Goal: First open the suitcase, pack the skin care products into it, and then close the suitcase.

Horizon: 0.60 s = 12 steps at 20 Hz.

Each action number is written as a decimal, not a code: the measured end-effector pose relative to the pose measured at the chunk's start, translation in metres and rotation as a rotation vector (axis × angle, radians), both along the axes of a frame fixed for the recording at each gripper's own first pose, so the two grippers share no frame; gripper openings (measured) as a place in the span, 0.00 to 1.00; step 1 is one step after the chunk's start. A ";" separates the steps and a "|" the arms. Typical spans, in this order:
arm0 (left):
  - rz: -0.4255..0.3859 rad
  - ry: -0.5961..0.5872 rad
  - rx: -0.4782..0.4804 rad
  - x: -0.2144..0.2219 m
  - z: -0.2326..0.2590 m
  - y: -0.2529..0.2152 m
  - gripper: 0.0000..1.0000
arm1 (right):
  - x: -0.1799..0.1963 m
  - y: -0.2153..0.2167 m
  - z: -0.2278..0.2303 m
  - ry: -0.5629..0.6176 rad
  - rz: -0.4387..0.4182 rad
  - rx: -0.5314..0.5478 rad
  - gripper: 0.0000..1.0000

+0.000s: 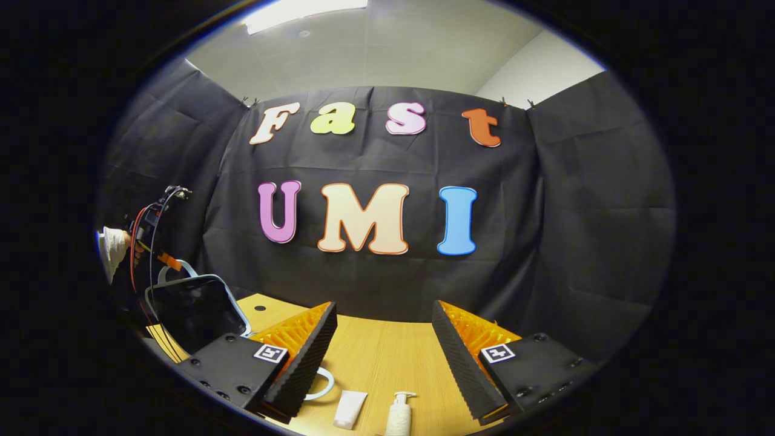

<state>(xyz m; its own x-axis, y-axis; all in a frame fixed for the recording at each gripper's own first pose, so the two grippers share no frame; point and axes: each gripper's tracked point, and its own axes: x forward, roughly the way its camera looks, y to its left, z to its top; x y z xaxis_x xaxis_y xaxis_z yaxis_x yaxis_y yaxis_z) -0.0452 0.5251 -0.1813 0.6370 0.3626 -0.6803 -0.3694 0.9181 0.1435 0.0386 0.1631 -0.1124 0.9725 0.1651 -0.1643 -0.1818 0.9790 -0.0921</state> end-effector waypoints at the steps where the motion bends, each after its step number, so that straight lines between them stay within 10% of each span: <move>1: 0.016 0.015 0.000 -0.008 -0.014 0.016 0.00 | 0.001 0.007 -0.002 0.009 0.006 -0.011 1.00; 12: 0.183 0.170 -0.171 -0.085 -0.190 0.081 0.00 | 0.002 0.007 -0.054 0.178 -0.036 -0.088 1.00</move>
